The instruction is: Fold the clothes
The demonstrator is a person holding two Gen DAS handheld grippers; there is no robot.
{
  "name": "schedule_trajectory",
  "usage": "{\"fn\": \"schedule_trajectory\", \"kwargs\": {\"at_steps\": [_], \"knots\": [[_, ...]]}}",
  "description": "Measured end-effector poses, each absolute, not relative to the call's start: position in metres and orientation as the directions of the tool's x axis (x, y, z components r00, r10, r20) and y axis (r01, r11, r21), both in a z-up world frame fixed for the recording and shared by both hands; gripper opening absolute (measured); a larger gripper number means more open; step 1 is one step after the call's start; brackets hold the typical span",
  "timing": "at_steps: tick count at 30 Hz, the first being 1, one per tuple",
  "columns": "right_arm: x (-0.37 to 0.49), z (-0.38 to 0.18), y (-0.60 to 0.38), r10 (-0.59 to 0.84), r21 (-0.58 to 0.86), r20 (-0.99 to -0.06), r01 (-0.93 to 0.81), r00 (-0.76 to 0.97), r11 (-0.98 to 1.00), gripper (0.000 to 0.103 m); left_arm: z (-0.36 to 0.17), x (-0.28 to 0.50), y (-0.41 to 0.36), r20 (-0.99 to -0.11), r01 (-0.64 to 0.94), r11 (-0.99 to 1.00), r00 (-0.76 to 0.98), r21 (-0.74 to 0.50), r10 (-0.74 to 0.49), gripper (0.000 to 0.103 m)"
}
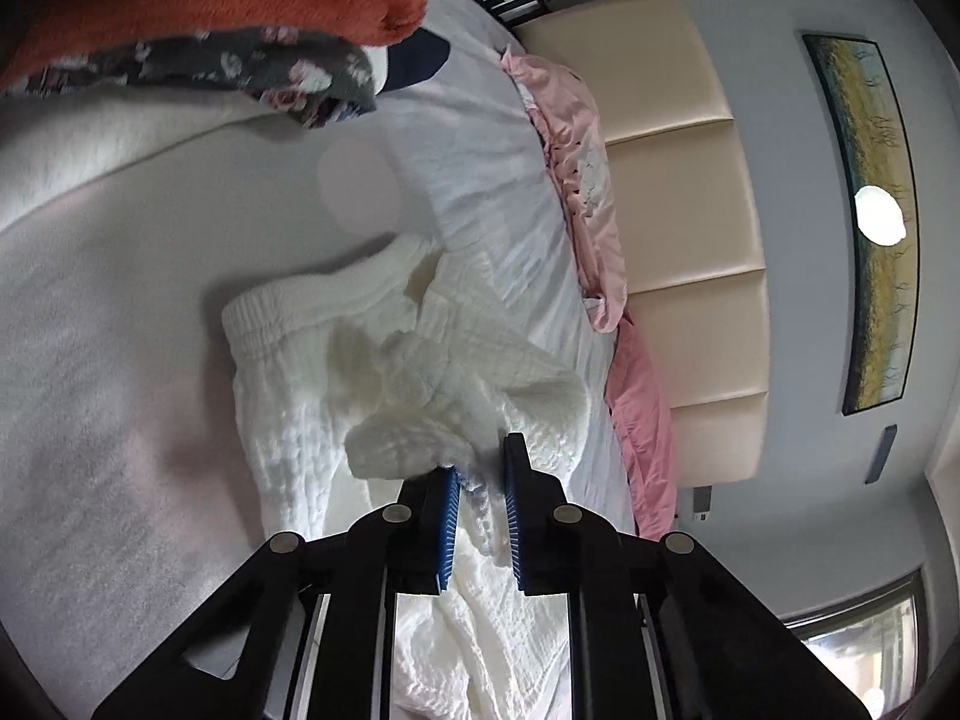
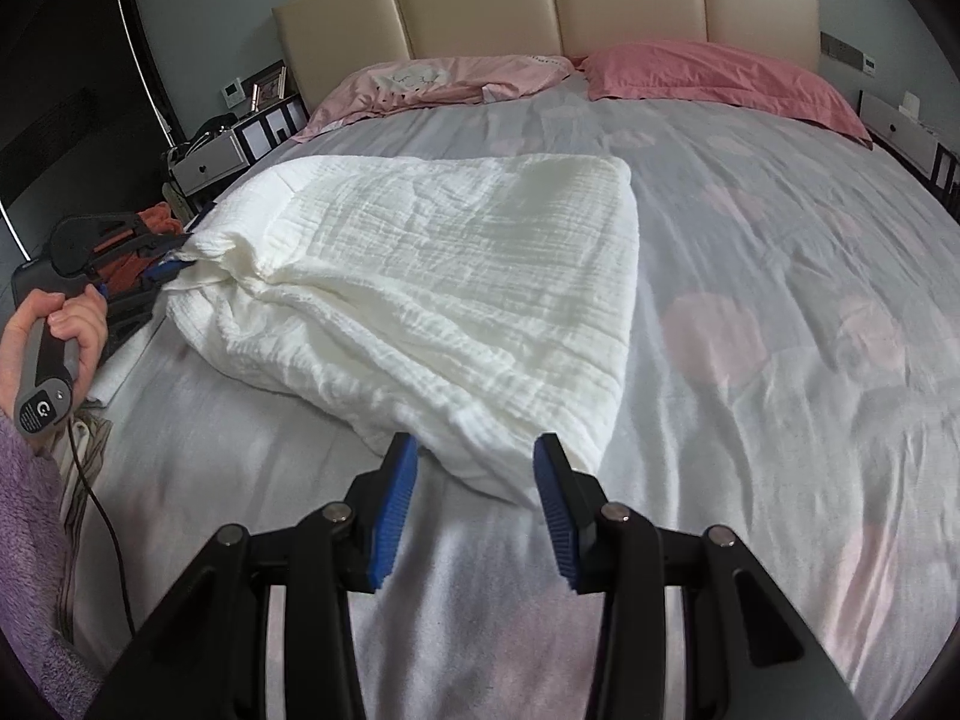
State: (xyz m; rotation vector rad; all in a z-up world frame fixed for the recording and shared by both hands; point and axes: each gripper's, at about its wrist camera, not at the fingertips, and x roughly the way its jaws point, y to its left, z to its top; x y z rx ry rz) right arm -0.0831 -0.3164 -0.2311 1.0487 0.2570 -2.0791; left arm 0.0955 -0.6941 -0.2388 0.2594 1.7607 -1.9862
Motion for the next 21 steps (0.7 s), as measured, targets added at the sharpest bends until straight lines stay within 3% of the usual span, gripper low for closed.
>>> {"fn": "schedule_trajectory", "kwargs": {"at_steps": [4,14,21], "knots": [[-0.084,-0.228,-0.321,-0.485,0.052,-0.766,0.712,-0.422,-0.701,0.040,-0.235,0.106,-0.701,-0.403,0.424,-0.052,-0.887,-0.904,-0.227,0.015],[-0.075,-0.224,-0.366,-0.471,-0.044,-0.775,0.778,-0.423,-0.627,0.040,-0.233,0.126,-0.713,-0.332,0.346,-0.014,-0.911,-0.938,-0.243,0.015],[-0.088,-0.244,-0.398,-0.397,-0.093,-0.830,0.798,-0.392,-0.595,0.039,-0.232,0.129,-0.714,-0.315,0.327,-0.010,-0.918,-0.945,-0.239,0.015]]}}
